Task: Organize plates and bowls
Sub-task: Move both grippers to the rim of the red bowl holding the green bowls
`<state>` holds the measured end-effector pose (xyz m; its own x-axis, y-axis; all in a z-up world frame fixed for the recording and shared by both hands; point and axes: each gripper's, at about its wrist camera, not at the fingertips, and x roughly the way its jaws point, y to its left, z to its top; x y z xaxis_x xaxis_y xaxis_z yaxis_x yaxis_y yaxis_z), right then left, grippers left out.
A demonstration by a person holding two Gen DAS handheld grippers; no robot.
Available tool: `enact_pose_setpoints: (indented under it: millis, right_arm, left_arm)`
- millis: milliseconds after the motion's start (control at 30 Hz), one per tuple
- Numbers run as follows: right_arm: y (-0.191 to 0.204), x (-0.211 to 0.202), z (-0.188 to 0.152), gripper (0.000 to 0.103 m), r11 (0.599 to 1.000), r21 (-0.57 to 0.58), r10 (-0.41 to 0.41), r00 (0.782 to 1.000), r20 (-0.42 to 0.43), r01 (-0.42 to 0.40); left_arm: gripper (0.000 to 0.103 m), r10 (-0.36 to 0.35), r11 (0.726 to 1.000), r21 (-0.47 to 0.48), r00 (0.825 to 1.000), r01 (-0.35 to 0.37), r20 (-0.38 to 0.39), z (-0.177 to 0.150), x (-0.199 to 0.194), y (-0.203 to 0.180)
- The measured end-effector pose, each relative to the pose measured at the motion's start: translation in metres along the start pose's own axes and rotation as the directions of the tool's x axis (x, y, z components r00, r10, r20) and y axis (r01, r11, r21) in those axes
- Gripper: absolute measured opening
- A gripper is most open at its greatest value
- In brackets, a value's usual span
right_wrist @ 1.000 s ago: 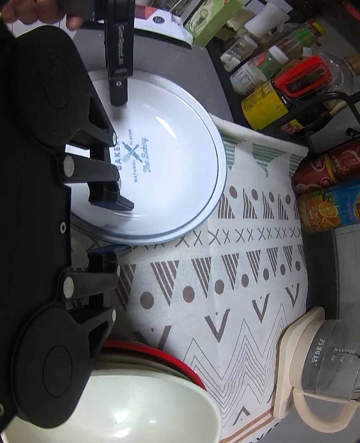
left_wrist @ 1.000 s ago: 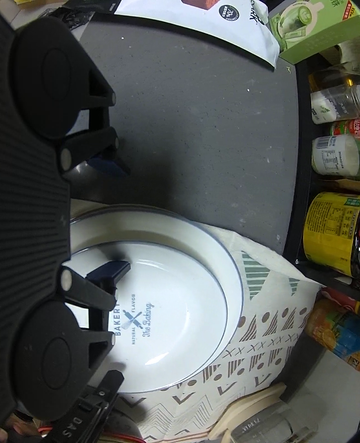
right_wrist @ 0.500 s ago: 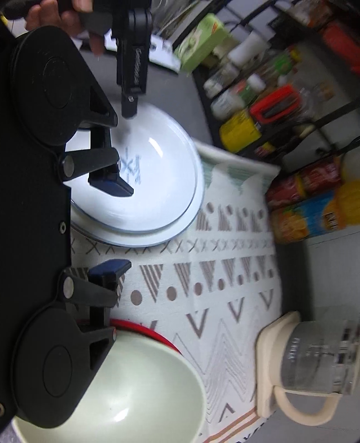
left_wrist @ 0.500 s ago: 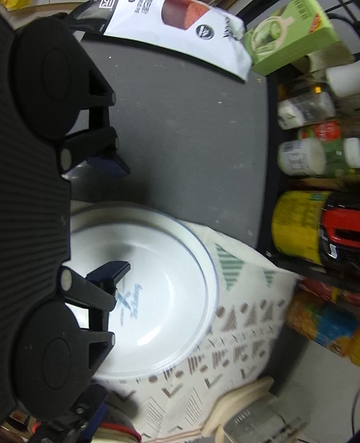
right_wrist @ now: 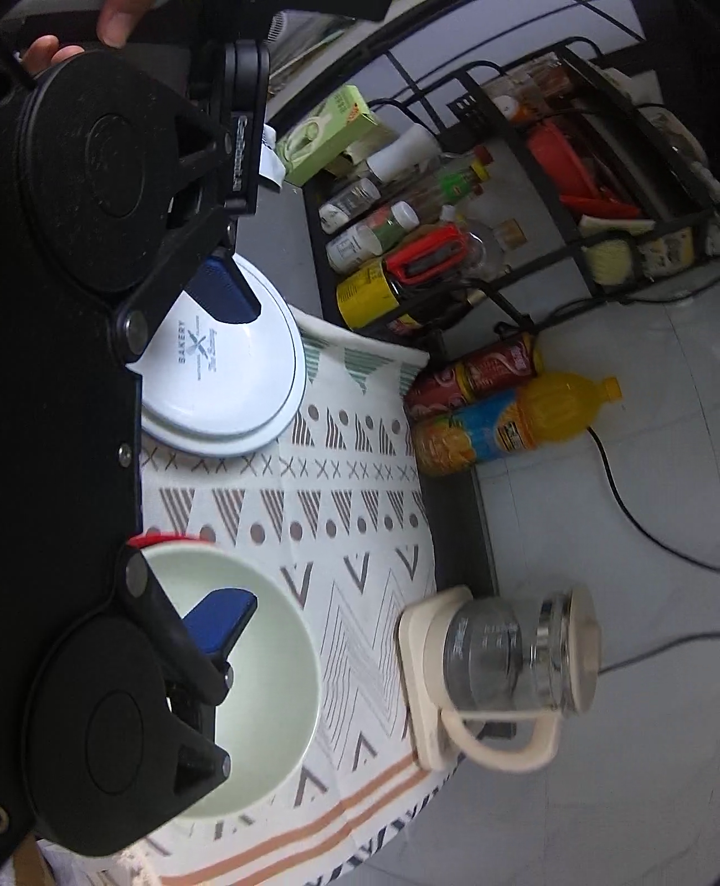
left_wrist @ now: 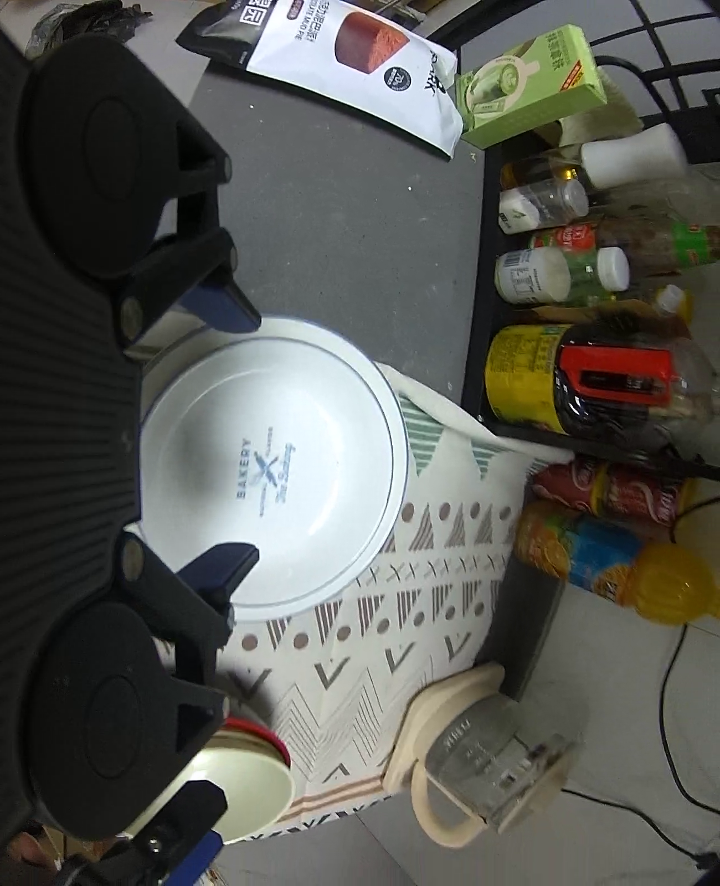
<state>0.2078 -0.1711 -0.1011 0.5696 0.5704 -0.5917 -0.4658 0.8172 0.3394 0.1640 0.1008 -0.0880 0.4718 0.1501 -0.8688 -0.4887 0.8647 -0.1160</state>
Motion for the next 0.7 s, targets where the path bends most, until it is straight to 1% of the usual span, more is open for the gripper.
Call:
enact_pose_setpoints:
  millis: [100, 167, 267, 500, 700]
  right_arm:
    - [-0.009, -0.009, -0.007, 0.103, 1.0, 0.023, -0.005, 1.0, 0.008, 0.004]
    - [-0.016, -0.016, -0.011, 0.103, 0.999, 0.034, -0.004, 1.0, 0.015, 0.003]
    - [-0.024, -0.025, -0.016, 0.103, 0.999, 0.047, -0.007, 1.0, 0.027, 0.006]
    - [-0.047, -0.044, -0.027, 0.103, 0.997, 0.064, -0.049, 0.998, 0.048, 0.046]
    - [-0.065, -0.05, -0.035, 0.103, 0.991, 0.104, -0.094, 0.995, 0.038, 0.09]
  left_arm:
    - [0.094, 0.005, 1.0, 0.017, 1.0, -0.006, 0.028, -0.006, -0.01, -0.011]
    - [0.095, -0.003, 0.999, 0.041, 0.999, 0.001, 0.043, -0.011, -0.016, -0.018]
    - [0.096, -0.02, 0.998, 0.053, 0.998, 0.017, 0.053, -0.019, -0.021, -0.03]
    - [0.097, -0.071, 0.993, 0.102, 0.996, 0.065, 0.057, -0.034, -0.025, -0.061]
    - [0.097, -0.101, 0.985, 0.144, 0.993, 0.092, 0.061, -0.037, -0.021, -0.083]
